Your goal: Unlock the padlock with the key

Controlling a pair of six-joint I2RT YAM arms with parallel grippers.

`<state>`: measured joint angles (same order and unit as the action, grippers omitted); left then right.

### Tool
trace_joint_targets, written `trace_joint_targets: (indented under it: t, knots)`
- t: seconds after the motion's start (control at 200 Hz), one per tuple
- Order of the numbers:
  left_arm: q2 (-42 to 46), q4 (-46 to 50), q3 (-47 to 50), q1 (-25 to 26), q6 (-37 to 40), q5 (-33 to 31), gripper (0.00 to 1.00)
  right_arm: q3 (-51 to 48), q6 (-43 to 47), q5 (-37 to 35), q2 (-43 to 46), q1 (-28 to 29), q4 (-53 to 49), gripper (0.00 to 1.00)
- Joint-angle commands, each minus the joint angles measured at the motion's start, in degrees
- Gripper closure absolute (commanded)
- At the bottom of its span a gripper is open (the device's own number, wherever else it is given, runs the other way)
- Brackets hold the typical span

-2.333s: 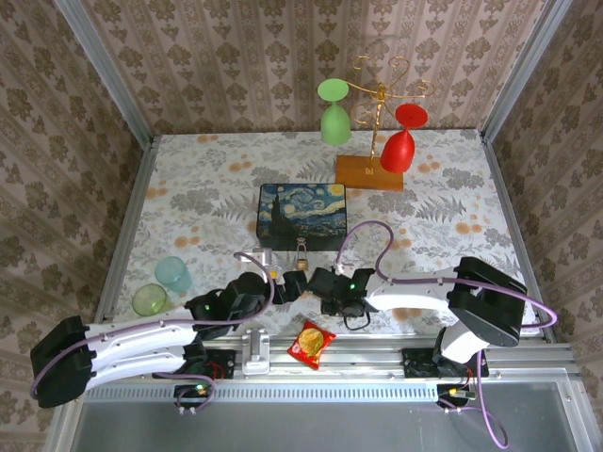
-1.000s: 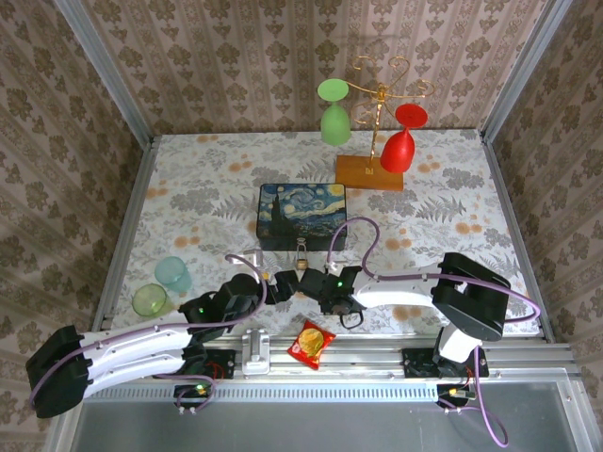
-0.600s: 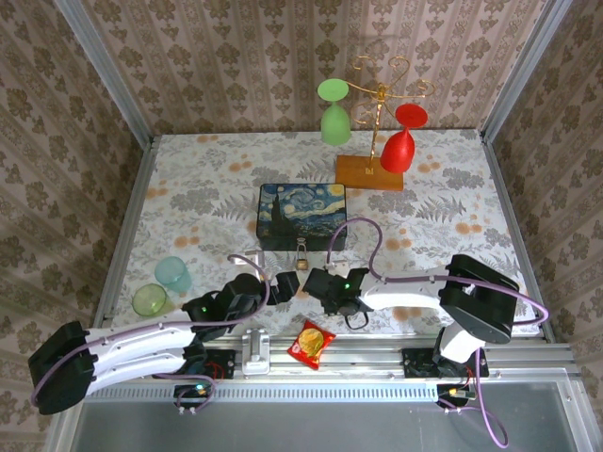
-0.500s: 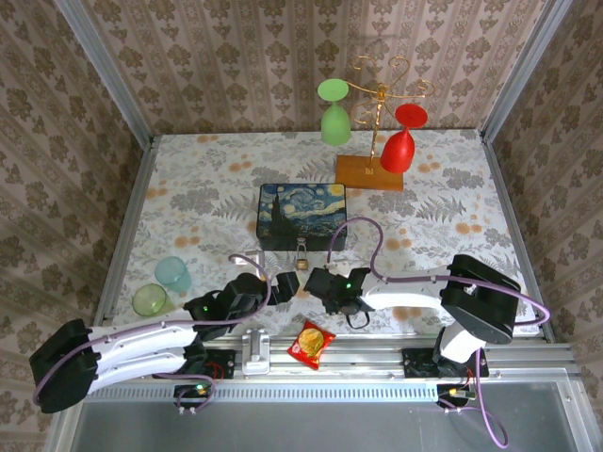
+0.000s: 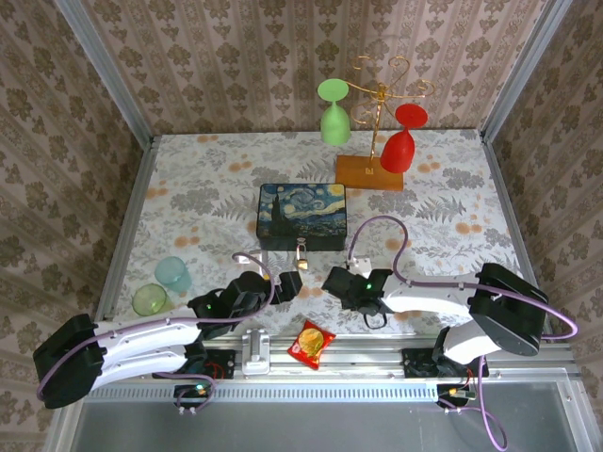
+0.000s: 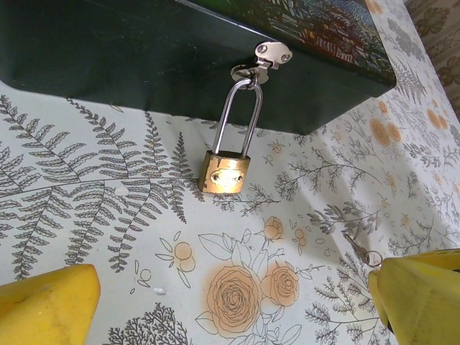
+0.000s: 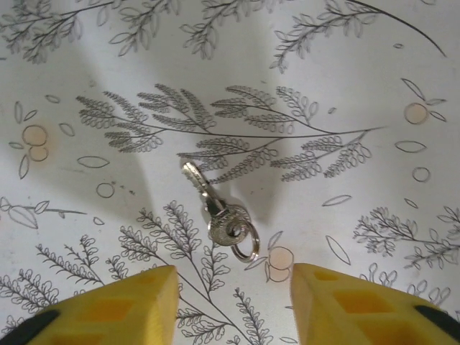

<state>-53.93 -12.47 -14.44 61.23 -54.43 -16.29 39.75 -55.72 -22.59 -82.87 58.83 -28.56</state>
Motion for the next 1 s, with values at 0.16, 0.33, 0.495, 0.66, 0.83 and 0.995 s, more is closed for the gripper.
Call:
trace_joint_targets:
  t: [0.16, 0.33, 0.495, 0.66, 0.83, 0.995]
  knots:
    - [0.8, -0.5, -0.9, -0.6, -0.2, 0.6, 0.00, -2.5, 6.5, 1.3, 5.0, -5.1, 3.1, 0.53]
    - [0.6, -0.9, -0.4, -0.7, -0.5, 0.4, 0.00, -2.9, 11.2, 3.5, 6.6, -5.8, 3.9, 0.57]
    - [0.2, -2.4, 0.3, -0.8, -1.3, 0.3, 0.00, -3.8, 12.7, 5.4, 4.9, -7.0, 6.6, 0.56]
    - [-0.6, -2.2, -0.4, -0.8, -1.0, 0.9, 0.00, -1.4, 14.2, 6.5, -0.3, -7.1, 6.8, 0.58]
    - [-1.2, -2.6, -0.7, -0.8, -1.1, 0.8, 0.00, -1.0, 13.0, 5.7, -3.3, -6.4, 6.5, 0.61]
    - [-2.2, -3.2, -0.6, -0.8, -1.4, 0.9, 0.00, -0.9, 12.8, 5.6, -4.3, -4.9, 6.1, 0.66]
